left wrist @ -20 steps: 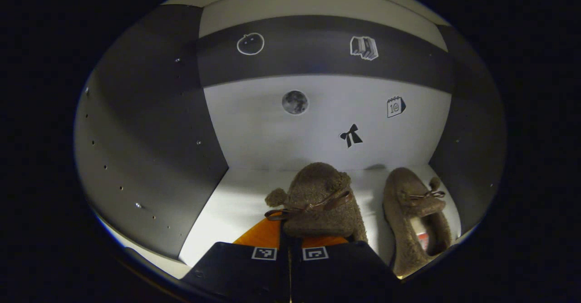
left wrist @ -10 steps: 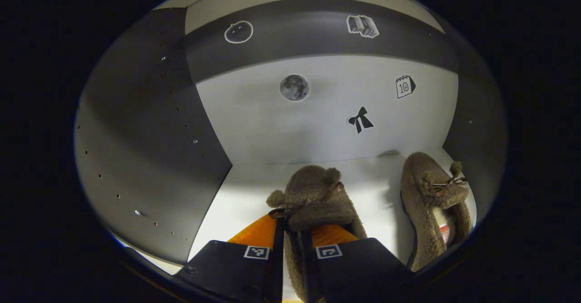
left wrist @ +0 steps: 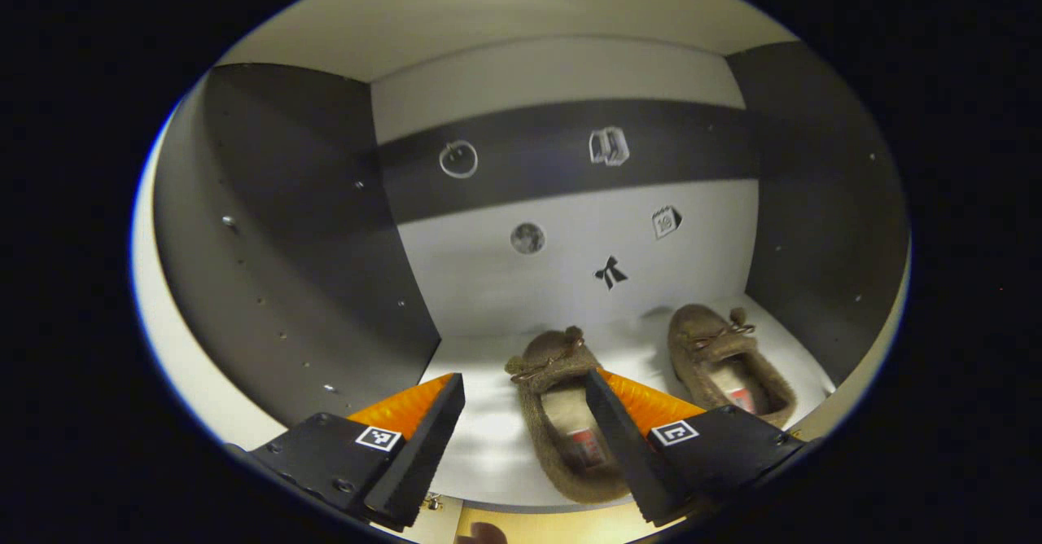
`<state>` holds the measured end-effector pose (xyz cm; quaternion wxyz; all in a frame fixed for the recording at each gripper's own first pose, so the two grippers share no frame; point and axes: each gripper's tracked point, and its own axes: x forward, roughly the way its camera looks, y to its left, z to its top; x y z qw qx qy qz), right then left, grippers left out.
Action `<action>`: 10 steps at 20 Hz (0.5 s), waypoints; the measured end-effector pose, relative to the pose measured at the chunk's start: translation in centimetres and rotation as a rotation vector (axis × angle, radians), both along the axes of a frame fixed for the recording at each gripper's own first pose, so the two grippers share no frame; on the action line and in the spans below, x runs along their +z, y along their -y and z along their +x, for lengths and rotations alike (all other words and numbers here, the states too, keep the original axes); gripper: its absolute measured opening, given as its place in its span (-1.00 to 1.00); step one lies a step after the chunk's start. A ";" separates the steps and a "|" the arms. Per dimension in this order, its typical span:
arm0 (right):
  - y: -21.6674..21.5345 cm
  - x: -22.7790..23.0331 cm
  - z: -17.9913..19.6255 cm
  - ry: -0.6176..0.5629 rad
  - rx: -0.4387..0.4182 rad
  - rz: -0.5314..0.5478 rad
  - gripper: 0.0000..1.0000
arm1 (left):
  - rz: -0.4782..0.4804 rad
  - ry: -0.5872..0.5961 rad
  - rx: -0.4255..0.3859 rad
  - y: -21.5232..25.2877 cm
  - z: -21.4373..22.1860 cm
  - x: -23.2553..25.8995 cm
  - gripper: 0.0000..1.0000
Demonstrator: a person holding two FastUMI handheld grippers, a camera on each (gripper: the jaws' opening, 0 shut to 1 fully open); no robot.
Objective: Grab one shoe with the right hand and put it into the shoe cabinet, grab the other shoe with the left hand and put it into the shoe cabinet; then close the right door with the right hand and the left door with the left hand.
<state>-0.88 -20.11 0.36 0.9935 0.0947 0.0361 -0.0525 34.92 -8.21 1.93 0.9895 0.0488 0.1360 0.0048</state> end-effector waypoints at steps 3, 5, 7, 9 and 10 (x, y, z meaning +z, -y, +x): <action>1.6 1.1 1.4 0.016 -0.011 -0.012 0.96 | -0.062 0.094 -0.036 0.8 -4.5 2.7 0.93; 2.5 1.4 2.4 0.018 -0.013 -0.005 0.96 | -0.088 0.161 -0.055 1.4 -7.8 4.3 0.93; 2.9 1.5 3.4 0.017 -0.012 0.003 0.96 | -0.103 0.217 -0.064 1.6 -11.4 5.4 0.86; 2.8 1.7 4.3 0.020 -0.004 -0.001 0.96 | -0.114 0.263 -0.073 1.9 -15.1 6.2 0.99; 2.8 1.8 4.6 0.023 0.000 -0.006 0.96 | -0.116 0.275 -0.077 2.0 -16.9 6.1 1.00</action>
